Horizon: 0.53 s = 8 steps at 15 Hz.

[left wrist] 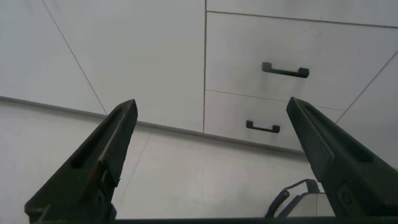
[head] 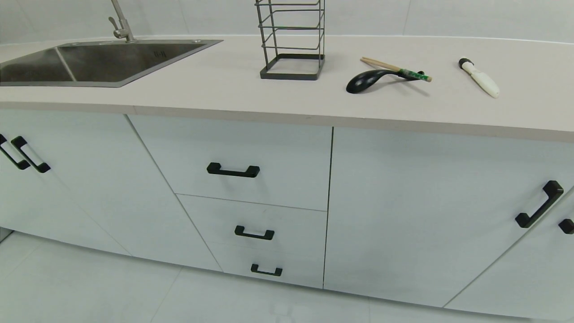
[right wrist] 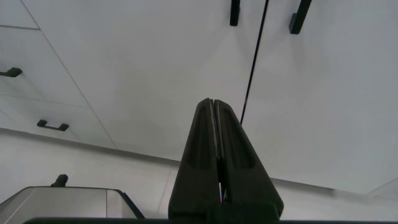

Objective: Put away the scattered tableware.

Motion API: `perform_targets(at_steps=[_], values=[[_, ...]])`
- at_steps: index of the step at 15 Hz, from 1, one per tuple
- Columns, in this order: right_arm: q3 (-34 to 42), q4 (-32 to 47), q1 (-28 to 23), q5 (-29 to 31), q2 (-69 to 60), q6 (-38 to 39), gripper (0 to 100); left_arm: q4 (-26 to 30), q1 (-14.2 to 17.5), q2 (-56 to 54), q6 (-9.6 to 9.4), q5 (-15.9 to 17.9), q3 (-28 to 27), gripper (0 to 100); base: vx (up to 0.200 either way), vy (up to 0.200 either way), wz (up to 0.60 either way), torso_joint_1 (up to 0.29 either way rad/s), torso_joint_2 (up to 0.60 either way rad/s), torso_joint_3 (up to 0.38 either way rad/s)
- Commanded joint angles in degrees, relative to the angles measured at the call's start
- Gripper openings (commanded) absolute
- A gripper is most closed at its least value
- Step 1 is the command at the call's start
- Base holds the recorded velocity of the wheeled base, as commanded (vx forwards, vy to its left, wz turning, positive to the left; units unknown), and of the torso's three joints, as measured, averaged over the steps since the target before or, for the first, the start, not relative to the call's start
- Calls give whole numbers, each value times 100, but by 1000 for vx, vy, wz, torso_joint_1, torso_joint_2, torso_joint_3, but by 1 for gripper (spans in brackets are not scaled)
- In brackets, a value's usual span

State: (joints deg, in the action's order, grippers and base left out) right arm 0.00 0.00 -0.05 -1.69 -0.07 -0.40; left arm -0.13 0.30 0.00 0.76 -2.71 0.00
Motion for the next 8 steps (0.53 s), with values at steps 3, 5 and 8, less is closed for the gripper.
perform_targets(at_steps=[3, 5, 8], values=[[0, 0, 5, 2, 7, 5, 0, -4, 5, 0, 47, 7, 0, 100, 0, 0, 0, 0, 0, 0], [0, 0, 5, 2, 7, 5, 0, -523, 5, 0, -67, 174, -62, 100, 0, 0, 0, 0, 0, 0], [0, -9, 5, 2, 7, 5, 0, -918, -4, 53, -981, 842, -229, 100, 0, 0, 0, 0, 0, 0]])
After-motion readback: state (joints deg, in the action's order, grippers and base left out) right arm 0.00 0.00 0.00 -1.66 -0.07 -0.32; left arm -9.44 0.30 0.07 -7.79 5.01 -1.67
